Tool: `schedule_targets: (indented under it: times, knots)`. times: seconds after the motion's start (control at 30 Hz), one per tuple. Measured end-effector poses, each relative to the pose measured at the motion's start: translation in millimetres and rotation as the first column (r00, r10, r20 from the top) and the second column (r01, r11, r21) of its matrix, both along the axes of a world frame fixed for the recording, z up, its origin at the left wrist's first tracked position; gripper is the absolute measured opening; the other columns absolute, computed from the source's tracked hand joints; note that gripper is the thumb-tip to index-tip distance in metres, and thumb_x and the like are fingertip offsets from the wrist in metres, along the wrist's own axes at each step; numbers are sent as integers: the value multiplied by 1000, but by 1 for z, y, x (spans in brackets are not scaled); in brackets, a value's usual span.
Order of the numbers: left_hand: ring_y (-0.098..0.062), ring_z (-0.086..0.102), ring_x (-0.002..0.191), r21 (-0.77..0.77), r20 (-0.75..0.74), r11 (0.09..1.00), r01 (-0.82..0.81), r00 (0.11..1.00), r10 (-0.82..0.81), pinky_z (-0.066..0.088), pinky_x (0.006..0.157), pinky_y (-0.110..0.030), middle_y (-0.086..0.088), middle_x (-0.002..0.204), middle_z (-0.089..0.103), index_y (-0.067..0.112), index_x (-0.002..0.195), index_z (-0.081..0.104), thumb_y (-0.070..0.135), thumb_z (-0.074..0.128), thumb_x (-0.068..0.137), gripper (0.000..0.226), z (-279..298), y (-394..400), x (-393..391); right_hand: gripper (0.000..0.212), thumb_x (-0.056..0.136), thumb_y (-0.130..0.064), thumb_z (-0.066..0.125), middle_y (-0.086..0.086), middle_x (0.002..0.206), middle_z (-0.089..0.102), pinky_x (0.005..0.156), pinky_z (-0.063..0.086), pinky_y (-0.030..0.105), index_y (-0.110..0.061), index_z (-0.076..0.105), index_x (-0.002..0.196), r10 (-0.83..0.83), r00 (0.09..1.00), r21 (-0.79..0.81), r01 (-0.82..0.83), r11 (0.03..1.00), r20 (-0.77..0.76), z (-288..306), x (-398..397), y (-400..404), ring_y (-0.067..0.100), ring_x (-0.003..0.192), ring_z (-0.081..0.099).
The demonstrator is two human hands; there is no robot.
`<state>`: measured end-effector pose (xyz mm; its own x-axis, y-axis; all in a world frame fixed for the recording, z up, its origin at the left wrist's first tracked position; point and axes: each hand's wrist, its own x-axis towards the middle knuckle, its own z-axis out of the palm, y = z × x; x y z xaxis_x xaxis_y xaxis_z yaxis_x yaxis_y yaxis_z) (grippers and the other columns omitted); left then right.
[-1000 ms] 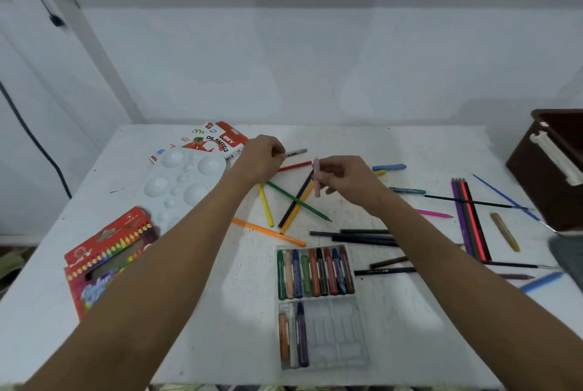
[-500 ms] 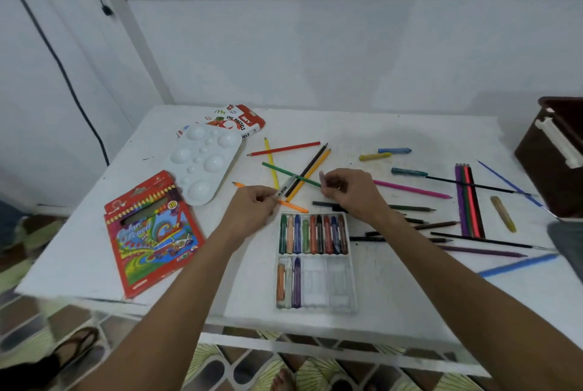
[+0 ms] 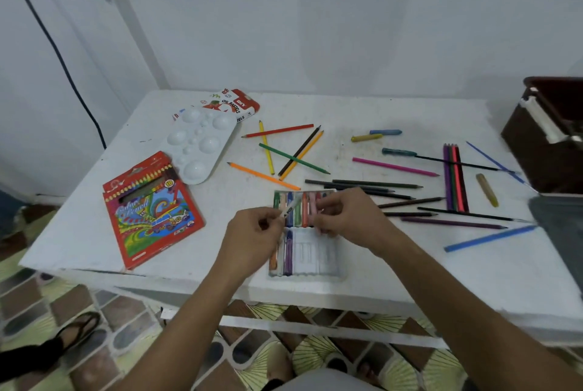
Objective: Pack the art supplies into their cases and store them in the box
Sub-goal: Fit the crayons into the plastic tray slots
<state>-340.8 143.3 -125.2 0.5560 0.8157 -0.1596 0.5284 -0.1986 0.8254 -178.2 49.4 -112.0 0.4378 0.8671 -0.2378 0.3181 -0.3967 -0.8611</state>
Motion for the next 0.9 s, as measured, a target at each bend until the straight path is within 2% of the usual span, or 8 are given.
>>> schedule_targets:
  times: [0.1,0.2,0.27,0.33,0.43,0.6,0.73,0.9]
  knots:
    - [-8,63,63,99,-44,995,15,999,-11,45,53,-14,8,69,68,21,97,72,22,58,92,15,-2,-14,-11,38,79,-19,75,5,80,71,58,55,20,-10,65,115,14,1000,-69,-13,998,9,-10,-11,-10,9,63,68]
    - [-2,60,66,195,-66,980,44,997,-32,44,58,-11,16,69,62,21,106,69,23,57,92,19,-4,-23,-19,53,80,-18,73,3,80,72,66,57,25,-18,54,130,40,998,-83,-36,996,40,-17,-20,-14,7,64,67]
    - [-1,58,68,244,-63,966,83,996,-70,43,60,-10,17,71,59,20,107,69,21,58,90,20,-4,-29,-21,56,82,-19,71,-2,73,70,61,50,17,-23,50,134,69,995,-86,-63,994,76,-19,-25,-15,0,59,63]
    - [-2,56,68,264,-67,956,125,992,-111,42,61,-9,14,73,59,20,108,69,20,60,88,22,-4,-34,-21,57,83,-20,70,-7,70,67,56,40,10,-24,49,136,90,987,-95,-78,992,130,-19,-28,-14,-6,54,58]
    - [1,53,66,265,-100,948,175,983,-153,40,60,-4,12,78,57,20,114,66,26,62,87,28,-6,-39,-21,55,82,-19,71,-6,75,64,53,37,5,-20,51,133,96,980,-96,-80,992,172,-17,-32,-13,-7,50,56]
    - [-1,59,64,221,-149,953,207,973,-176,49,63,-17,9,71,65,26,113,65,36,65,85,30,-10,-40,-20,31,83,-22,70,-6,73,60,51,34,6,-15,64,113,128,958,-82,-110,991,257,-18,-35,-9,-3,53,52]
    - [0,59,61,197,-157,958,207,971,-178,45,59,-11,10,70,65,25,111,65,38,67,84,30,-11,-37,-20,38,87,-22,66,-1,88,60,64,40,12,-17,61,124,125,955,-90,-105,990,268,-22,-30,-9,7,71,56]
    - [0,59,62,152,-159,962,228,966,-204,43,57,-7,12,72,65,25,106,68,36,66,86,23,-10,-30,-20,42,87,-24,66,-7,84,56,57,33,3,-23,58,128,209,914,-128,-174,976,349,-21,-24,-16,2,69,49]
